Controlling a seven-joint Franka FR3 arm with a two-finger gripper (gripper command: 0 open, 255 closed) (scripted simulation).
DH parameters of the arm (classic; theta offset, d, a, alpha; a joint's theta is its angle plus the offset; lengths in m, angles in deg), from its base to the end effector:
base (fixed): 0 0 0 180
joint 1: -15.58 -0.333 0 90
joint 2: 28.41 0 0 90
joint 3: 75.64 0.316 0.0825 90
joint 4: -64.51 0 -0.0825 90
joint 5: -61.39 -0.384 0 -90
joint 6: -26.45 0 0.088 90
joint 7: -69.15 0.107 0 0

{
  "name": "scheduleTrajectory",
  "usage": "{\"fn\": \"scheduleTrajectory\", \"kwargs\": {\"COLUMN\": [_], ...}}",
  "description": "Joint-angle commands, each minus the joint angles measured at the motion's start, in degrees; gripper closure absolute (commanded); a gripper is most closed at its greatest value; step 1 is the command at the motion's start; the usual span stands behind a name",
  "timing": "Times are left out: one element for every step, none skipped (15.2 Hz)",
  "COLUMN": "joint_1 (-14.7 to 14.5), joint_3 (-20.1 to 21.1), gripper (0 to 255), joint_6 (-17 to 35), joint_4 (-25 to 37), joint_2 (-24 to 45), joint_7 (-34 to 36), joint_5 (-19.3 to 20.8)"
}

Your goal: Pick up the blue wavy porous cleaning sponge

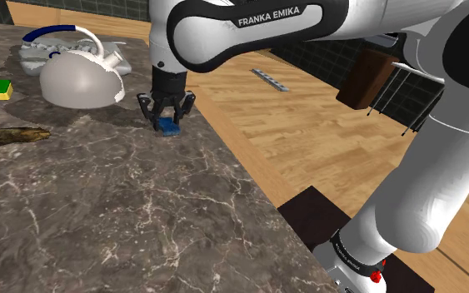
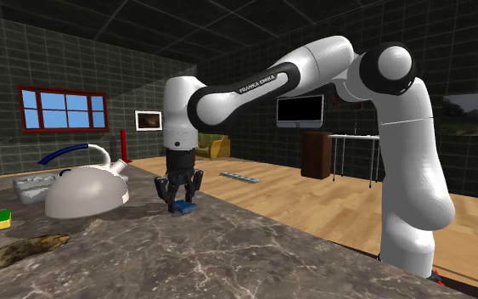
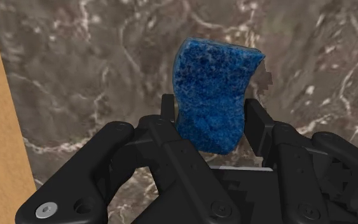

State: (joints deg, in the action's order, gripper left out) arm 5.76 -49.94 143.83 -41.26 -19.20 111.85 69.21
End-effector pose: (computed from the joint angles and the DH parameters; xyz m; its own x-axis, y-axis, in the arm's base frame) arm 0.5038 0.3367 0.4503 0.9941 -0.0728 0.0799 -0.0731 -0.9973 0.0013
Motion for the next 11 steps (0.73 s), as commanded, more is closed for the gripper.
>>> {"fn": "scheduleTrajectory", "kwargs": {"joint_1": [0.1,0.1,0.1,0.1,0.1,0.1,0.1,0.1,0.1,0.1,0.1], "joint_3": [0.0,0.0,0.1,0.1,0.1,0.1,0.2,0.2,0.2,0.2,0.2], "gripper": [255,255,255,255,255,255,255,255,255,255,255], "joint_6": [-1.0,-1.7,-2.5,-3.2,-3.9,-4.6,-5.4,-6.1,-6.8,-7.6,-8.3], "joint_4": [0.7,1.2,1.8,2.3,2.9,3.5,4.2,4.8,5.4,6.1,6.8], "joint_2": [-0.3,-0.5,-0.7,-0.8,-1.0,-1.1,-1.3,-1.4,-1.5,-1.6,-1.7], "joint_7": [-0.2,-0.3,-0.4,-0.5,-0.6,-0.7,-0.8,-0.9,-1.0,-1.0,-1.1], "joint_5": [-0.2,-0.4,-0.5,-0.6,-0.7,-0.8,-0.9,-1.0,-1.1,-1.1,-1.2]}}
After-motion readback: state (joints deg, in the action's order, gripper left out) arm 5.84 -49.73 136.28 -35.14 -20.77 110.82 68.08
